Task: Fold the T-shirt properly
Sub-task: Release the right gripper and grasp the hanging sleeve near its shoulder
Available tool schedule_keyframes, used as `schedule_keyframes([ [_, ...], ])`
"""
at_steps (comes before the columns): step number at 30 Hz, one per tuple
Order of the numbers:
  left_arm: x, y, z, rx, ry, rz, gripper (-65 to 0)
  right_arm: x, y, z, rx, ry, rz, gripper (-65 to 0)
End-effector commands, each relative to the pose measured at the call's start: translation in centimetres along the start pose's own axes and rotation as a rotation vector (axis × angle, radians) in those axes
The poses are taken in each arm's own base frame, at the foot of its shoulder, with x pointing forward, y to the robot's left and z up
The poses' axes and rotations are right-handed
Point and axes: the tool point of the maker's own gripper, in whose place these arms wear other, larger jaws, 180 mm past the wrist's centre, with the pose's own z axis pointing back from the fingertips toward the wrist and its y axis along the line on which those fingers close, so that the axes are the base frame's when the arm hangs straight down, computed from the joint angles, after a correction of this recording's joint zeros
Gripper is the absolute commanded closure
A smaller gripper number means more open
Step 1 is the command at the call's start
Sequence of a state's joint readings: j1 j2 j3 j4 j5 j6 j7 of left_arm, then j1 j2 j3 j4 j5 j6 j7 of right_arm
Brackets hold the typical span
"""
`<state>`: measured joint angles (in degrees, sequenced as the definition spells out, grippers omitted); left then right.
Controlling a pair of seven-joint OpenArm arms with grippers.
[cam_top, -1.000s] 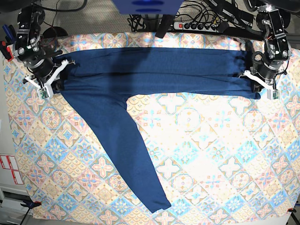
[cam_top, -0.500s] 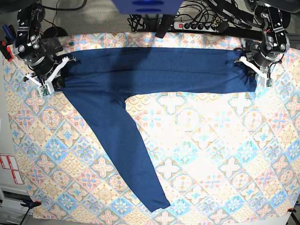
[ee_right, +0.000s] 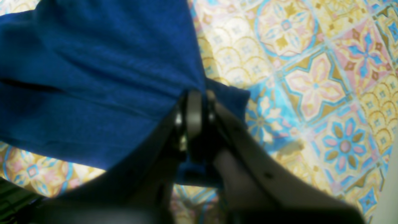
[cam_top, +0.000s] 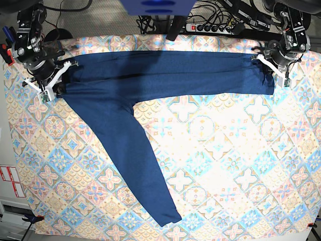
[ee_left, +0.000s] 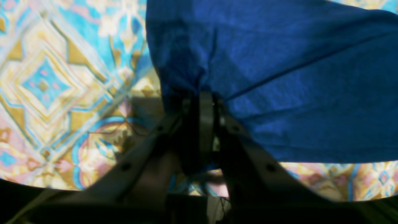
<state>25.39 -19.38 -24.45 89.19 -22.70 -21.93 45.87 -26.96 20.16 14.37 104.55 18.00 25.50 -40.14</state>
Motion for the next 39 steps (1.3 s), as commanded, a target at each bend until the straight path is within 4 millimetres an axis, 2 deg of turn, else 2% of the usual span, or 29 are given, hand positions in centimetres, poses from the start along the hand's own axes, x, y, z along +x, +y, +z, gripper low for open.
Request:
schedule_keyframes([
  [1, 1.2, 0.6, 0.3, 0.011, -0.029, -0.017, 0.0, 1.1, -0.6, 0.4, -0.012, -0.038, 0.016, -0.3],
  [3, 1.3, 0.7, 0.2, 0.013, -0.029, -0.015, -0.2, 0.5, -0.5, 0.3, -0.01, -0.005, 0.015, -1.4],
  [5, 1.3, 0.7, 0.2, 0.012, -0.031, -0.015, -3.4, -0.3, -0.6, 0.3, -0.013, 0.044, 0.015, -3.9],
  [11, 1.4, 0.6, 0.2, 0.008, -0.035, -0.01, -17.8, -1.0, -0.8, 0.3, -0.021, 0.087, 0.015, -14.1],
  [13, 1.5, 0.5, 0.2, 0.006, -0.036, -0.007, -21.6, -0.1, -1.8, 0.4, -0.047, 0.064, 0.007, -16.2],
  [15, 1.5, 0.4, 0.2, 0.004, -0.04, -0.004, -22.9, 2.0, -2.2, -0.1, -0.057, 0.014, 0.009, -16.6],
  [20, 2.1, 0.2, 0.3, -0.011, -0.064, 0.015, -22.9, 8.8, 1.0, -3.0, 0.038, -0.115, 0.081, -16.6],
  [23, 3.2, -0.5, 0.3, -0.055, -0.102, 0.069, -22.9, 11.4, 2.4, -5.5, 0.094, -0.135, 0.107, -16.6],
  [27, 4.4, 0.3, 1.0, -0.07, -0.158, 0.148, -22.9, 12.4, 2.4, -9.5, 0.131, -0.081, 0.09, -16.6],
  [31, 5.4, 0.6, 1.6, -0.1, -0.208, 0.223, -22.9, 13.0, 3.3, -12.8, 0.174, -0.038, 0.025, -16.6],
  [36, 6.3, 0.3, 2.2, -0.149, -0.256, 0.301, -22.9, 12.9, 4.0, -15.6, 0.207, 0.022, -0.059, -17.0],
  [39, 6.7, 0.3, 2.4, -0.165, -0.272, 0.325, -22.9, 13.4, 3.8, -16.7, 0.214, 0.038, -0.093, -20.5],
])
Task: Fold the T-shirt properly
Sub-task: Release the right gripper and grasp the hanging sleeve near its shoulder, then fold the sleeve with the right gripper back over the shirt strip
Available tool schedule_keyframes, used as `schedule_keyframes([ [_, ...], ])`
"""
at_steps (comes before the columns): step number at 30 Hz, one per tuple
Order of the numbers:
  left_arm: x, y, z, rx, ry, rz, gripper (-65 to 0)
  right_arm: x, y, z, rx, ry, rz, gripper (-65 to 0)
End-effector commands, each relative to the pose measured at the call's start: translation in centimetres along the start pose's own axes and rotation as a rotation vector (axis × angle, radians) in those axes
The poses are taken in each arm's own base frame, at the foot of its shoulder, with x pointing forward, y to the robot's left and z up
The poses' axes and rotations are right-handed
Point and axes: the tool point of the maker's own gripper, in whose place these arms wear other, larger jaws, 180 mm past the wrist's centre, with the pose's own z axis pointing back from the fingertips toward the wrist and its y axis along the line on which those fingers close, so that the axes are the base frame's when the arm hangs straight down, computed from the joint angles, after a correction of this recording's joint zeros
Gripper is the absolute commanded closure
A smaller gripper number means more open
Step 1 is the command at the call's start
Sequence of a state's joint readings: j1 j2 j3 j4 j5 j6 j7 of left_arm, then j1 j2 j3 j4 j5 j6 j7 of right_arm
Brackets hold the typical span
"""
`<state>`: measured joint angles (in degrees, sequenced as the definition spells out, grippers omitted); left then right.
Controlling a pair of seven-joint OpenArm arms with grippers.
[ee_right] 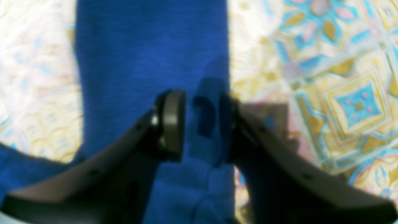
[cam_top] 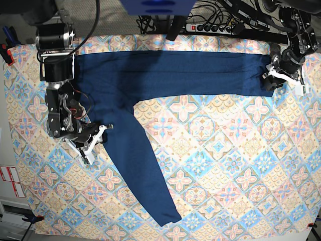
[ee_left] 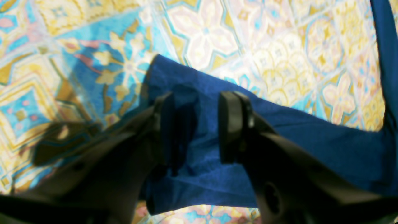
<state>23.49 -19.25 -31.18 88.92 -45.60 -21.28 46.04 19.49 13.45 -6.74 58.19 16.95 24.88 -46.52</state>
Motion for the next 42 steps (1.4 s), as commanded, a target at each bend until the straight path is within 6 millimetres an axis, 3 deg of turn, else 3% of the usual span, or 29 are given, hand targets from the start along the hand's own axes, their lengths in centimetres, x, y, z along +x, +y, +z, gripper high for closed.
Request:
schedule_keyframes([
  [1, 1.4, -0.2, 0.3, -0.015, -0.039, -0.012, -22.9, 3.3, -0.5, 0.5, 0.001, -0.092, 0.002, -21.4],
  [5, 1.6, -0.5, 0.4, -0.03, -0.047, 0.004, -23.0, 3.6, -1.1, -0.2, 0.0, -0.121, -0.034, -23.9],
  [18, 2.3, -1.5, 0.5, -0.086, -0.083, 0.068, -23.0, 0.1, -2.4, -2.8, 0.0, -0.098, -0.161, -23.7],
  [22, 2.4, -1.5, 0.5, -0.088, -0.084, 0.071, -23.0, -1.1, 0.2, -4.0, 0.04, -0.037, -0.072, -20.8],
  [24, 2.4, -1.5, 0.4, -0.088, -0.085, 0.071, -23.0, -1.5, 1.1, -4.3, 0.052, -0.015, -0.028, -14.4],
  [27, 2.4, -1.5, 0.5, -0.087, -0.083, 0.072, -23.0, -1.8, 1.5, -4.5, 0.058, -0.005, -0.014, 0.0],
  [31, 2.2, -1.4, 0.5, -0.084, -0.081, 0.072, -23.0, -0.2, 2.2, -4.0, 0.07, -0.053, 0.013, -0.5],
  [35, 2.1, -1.2, 0.5, -0.08, -0.077, 0.07, -23.0, 1.8, 5.0, -2.3, 0.107, -0.163, 0.091, -0.2],
  [42, 2.2, -1.3, 0.5, -0.08, -0.079, 0.069, -23.0, 0.3, 10.3, 1.4, 0.175, -0.217, 0.195, -0.2],
])
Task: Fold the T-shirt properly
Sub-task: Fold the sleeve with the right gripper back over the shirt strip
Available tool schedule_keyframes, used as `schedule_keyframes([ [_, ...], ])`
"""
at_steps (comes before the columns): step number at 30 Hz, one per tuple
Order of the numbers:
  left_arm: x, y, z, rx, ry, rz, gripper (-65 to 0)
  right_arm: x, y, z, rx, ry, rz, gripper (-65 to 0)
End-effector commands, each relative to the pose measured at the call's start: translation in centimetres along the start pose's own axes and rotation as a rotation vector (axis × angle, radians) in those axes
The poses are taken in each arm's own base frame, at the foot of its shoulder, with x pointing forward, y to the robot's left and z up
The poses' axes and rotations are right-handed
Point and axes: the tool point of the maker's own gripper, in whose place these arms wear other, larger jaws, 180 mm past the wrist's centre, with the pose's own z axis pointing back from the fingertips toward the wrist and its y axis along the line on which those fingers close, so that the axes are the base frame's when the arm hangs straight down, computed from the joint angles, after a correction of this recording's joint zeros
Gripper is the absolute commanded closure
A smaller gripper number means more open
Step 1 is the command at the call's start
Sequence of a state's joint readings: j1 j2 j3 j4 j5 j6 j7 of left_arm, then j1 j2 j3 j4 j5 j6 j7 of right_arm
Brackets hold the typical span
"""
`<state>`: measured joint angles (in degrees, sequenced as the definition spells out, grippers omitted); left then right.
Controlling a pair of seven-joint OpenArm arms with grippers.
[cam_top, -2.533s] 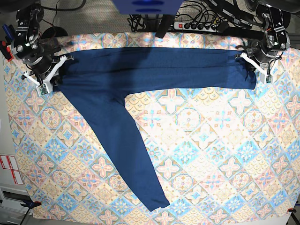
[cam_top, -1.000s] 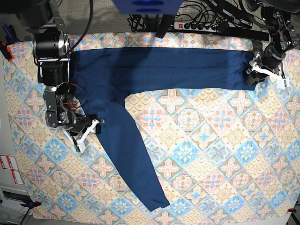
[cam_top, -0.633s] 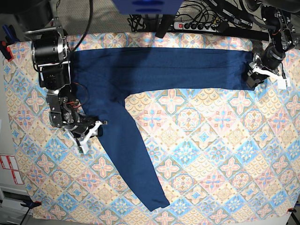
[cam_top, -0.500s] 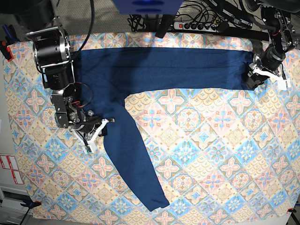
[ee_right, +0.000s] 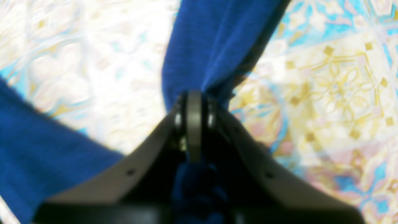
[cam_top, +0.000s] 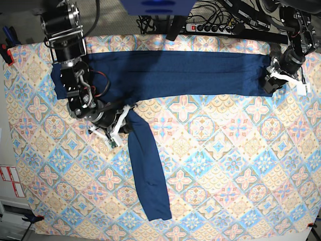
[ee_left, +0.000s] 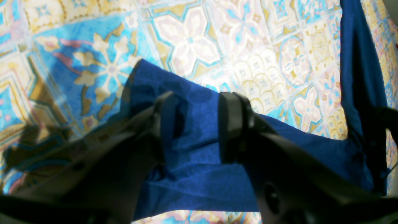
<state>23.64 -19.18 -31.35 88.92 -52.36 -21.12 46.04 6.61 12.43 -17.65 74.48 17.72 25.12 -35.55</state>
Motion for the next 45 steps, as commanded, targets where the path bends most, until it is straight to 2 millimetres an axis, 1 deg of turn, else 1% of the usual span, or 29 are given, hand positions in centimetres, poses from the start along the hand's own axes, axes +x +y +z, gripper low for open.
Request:
schedule_keyframes([
  [1, 1.5, -0.3, 0.3, -0.013, -0.036, -0.019, -23.0, 2.0, 0.6, 0.9, 0.008, -0.062, 0.028, -0.2],
  [5, 1.5, -0.3, 0.3, -0.015, -0.036, -0.02, -22.9, 1.8, 3.9, 2.9, 0.044, -0.089, 0.063, -0.2],
  [10, 1.4, -0.4, 0.2, -0.015, -0.033, -0.022, -22.9, 0.5, 7.6, 5.2, 0.091, -0.088, 0.081, -0.1],
  [12, 1.4, -0.4, 0.2, -0.016, -0.035, -0.022, -22.9, -0.1, 8.9, 6.1, 0.108, -0.087, 0.082, -0.1],
  [14, 1.4, -0.4, 0.2, -0.016, -0.035, -0.022, -22.9, -0.4, 9.8, 6.9, 0.119, -0.091, 0.081, -0.1],
  [16, 1.4, -0.4, 0.2, -0.017, -0.033, -0.022, -22.9, -1.3, 10.7, 7.5, 0.131, -0.082, 0.072, -0.1],
  [21, 1.5, -0.5, 0.1, -0.018, -0.035, -0.022, -22.9, -4.3, 12.3, 8.1, 0.158, 0.01, 0.052, -0.2],
  [26, 1.5, -0.5, 0.1, -0.018, -0.035, -0.022, -22.9, -6.6, 15.6, 7.7, 0.247, 0.128, 0.095, -0.3],
  [29, 1.5, -0.5, 0.1, -0.018, -0.035, -0.022, -22.9, -7.0, 16.1, 7.5, 0.269, 0.184, 0.146, -1.6],
  [32, 1.6, -0.5, 0.1, -0.019, -0.037, -0.023, -22.9, -7.4, 15.6, 7.5, 0.271, 0.242, 0.213, -5.6],
  [37, 3.3, -1.4, -0.4, -0.041, -0.075, -0.033, -22.9, -6.3, 13.9, 7.3, 0.234, 0.237, 0.241, -14.0],
  [40, 5.7, -3.5, -0.5, -0.082, -0.133, -0.075, -22.9, -5.7, 11.5, 7.6, 0.171, 0.221, 0.21, -17.0],
  [42, 7.0, -5.1, -0.5, -0.113, -0.155, -0.105, -22.9, -5.1, 9.0, 8.0, 0.101, 0.202, 0.168, -17.4],
  [43, 7.6, -6.2, -0.8, -0.135, -0.156, -0.121, -22.9, -4.8, 7.9, 8.2, 0.071, 0.192, 0.146, -17.4],
  [45, 7.8, -8.6, -2.0, -0.192, -0.114, -0.155, -22.9, -4.4, 6.5, 8.5, 0.03, 0.177, 0.113, -17.6],
])
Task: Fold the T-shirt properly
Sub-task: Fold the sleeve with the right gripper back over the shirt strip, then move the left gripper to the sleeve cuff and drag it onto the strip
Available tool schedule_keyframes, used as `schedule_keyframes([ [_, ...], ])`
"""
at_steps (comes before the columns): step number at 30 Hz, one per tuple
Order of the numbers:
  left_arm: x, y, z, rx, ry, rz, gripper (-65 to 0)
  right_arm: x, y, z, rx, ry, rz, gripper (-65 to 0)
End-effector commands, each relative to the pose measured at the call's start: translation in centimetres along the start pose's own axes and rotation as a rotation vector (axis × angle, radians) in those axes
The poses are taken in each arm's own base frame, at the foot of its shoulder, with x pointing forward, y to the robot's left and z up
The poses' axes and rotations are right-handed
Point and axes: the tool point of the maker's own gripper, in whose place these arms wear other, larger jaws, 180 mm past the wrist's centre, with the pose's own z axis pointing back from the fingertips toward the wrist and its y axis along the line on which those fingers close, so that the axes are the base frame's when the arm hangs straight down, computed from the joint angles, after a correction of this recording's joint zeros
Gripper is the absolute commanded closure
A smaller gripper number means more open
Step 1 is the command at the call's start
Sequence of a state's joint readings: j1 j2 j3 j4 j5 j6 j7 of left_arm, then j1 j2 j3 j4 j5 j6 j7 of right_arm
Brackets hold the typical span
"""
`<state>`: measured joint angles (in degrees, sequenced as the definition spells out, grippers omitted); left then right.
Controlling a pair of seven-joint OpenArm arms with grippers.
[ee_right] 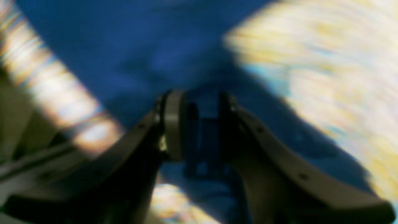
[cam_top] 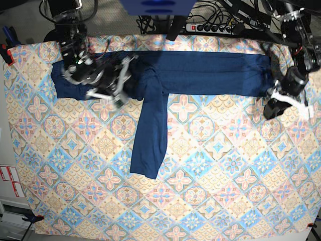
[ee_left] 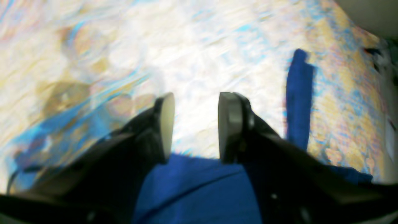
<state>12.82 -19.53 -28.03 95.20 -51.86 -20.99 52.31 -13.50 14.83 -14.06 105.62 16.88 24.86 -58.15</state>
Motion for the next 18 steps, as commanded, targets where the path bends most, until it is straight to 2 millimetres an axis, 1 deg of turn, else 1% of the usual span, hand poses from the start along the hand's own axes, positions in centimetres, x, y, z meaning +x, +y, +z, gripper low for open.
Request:
schedule_keyframes([
  [1, 2.0, -1.7, -0.5, -0.052, -0.035, -0.032, -22.9, 1.4, 0.3, 0.4, 0.016, -0.051, 0.002, -17.7],
  [3, 2.7, -3.5, -1.7, -0.097, -0.028, -0.052, -22.9, 1.5, 0.0, 0.5, 0.009, -0.056, -0.001, -17.7],
  [6, 3.1, -6.8, -3.8, -0.165, -0.028, -0.074, -22.9, 1.7, -0.1, 0.5, 0.005, -0.06, 0.0, -17.7],
  [8, 2.9, -8.8, -5.3, -0.191, -0.014, -0.108, -22.9, 1.8, -0.4, 0.6, -0.002, -0.065, -0.006, -17.7],
  [10, 1.9, -10.8, -7.5, -0.208, 0.029, -0.147, -22.9, 1.8, -1.1, 0.8, -0.02, -0.07, -0.022, -17.7],
  [13, 0.2, -12.9, -10.8, -0.217, 0.1, -0.185, -22.9, 1.6, -2.1, 1.1, -0.044, -0.072, -0.04, -17.7],
  [17, -2.2, -14.8, -14.8, -0.215, 0.2, -0.175, -22.9, 2.1, -3.4, 2.0, -0.085, -0.097, -0.051, -17.7],
  [18, -2.4, -15.5, -15.8, -0.22, 0.218, -0.174, -22.9, 2.2, -3.7, 2.3, -0.094, -0.102, -0.053, -17.7],
])
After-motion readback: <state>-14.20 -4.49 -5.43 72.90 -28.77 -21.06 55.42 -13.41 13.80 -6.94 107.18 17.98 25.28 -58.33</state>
